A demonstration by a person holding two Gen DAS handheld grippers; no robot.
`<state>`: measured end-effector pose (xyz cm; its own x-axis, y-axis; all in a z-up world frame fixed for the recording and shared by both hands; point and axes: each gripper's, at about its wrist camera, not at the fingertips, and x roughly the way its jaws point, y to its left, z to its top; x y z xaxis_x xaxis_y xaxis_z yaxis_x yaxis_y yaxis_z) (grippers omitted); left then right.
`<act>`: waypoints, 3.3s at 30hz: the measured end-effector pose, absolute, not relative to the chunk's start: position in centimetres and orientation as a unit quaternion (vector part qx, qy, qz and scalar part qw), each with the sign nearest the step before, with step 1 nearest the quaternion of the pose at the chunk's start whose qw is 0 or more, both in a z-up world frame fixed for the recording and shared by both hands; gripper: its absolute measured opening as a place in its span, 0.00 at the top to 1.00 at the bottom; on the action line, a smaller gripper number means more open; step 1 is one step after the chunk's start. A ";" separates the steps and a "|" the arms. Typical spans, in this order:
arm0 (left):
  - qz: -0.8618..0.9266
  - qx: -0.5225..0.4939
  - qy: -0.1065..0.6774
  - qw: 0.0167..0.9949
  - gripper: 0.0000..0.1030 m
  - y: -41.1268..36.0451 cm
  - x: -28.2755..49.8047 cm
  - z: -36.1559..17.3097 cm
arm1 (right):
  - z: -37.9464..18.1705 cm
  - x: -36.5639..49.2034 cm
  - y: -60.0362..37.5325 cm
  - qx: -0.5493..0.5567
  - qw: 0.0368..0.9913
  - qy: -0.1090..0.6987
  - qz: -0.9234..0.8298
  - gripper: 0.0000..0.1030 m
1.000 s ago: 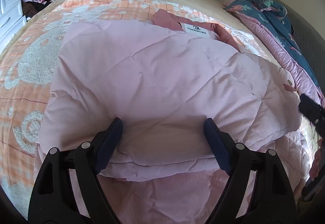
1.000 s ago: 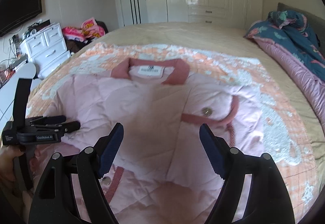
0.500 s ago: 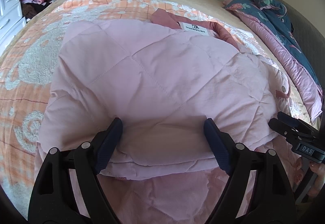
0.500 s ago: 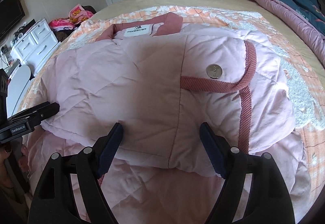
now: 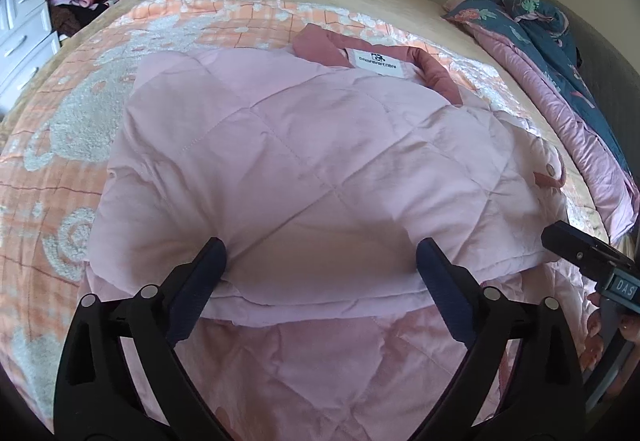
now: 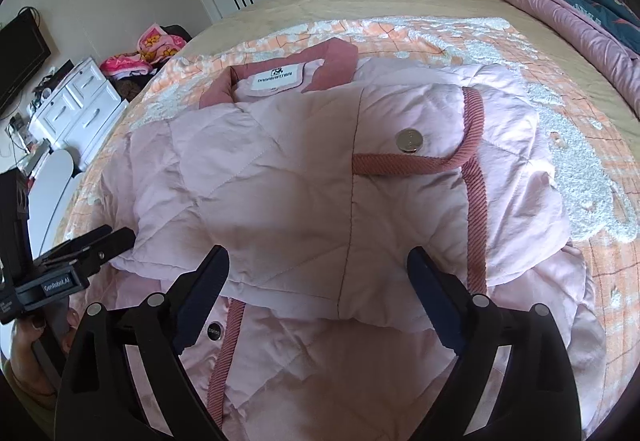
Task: Fold large clothes
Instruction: 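Release the cuff and raise the right tool off the jacket, then move both tools back over the jacket toward its hem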
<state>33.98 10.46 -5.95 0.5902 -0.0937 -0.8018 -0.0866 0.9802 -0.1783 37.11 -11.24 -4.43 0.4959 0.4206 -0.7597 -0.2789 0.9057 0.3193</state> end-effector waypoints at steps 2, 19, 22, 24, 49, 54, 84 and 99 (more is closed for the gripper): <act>-0.002 -0.094 0.452 0.887 0.11 10.3 33.8 -5.8 | -4.0 37.1 -11.6 0.083 0.863 0.456 0.203 0.12; -0.016 -0.123 0.413 0.902 0.09 9.3 31.6 -1.5 | 2.1 33.8 -14.8 0.086 0.911 0.365 0.170 0.04; -0.018 -0.122 0.402 0.908 0.09 9.2 30.9 -0.4 | 3.7 32.7 -15.4 0.083 0.921 0.341 0.166 0.04; -0.021 -0.121 0.392 0.912 0.09 9.2 30.5 0.5 | 4.6 32.1 -15.8 0.086 0.925 0.329 0.168 0.04; -0.049 -0.100 0.307 0.945 0.09 7.8 23.2 7.1 | 11.0 24.8 -17.6 0.094 0.937 0.263 0.209 0.04; -0.045 -0.112 0.313 0.942 0.09 7.8 21.5 6.5 | 12.1 22.2 -18.0 0.081 0.943 0.242 0.214 0.04; -0.008 -0.121 0.321 0.939 0.09 8.5 10.2 7.3 | 10.8 13.0 -23.8 0.060 0.939 0.286 0.181 0.04; 0.010 -0.105 0.347 0.932 0.09 8.6 7.6 5.0 | 8.9 11.0 -25.5 0.056 0.931 0.316 0.175 0.04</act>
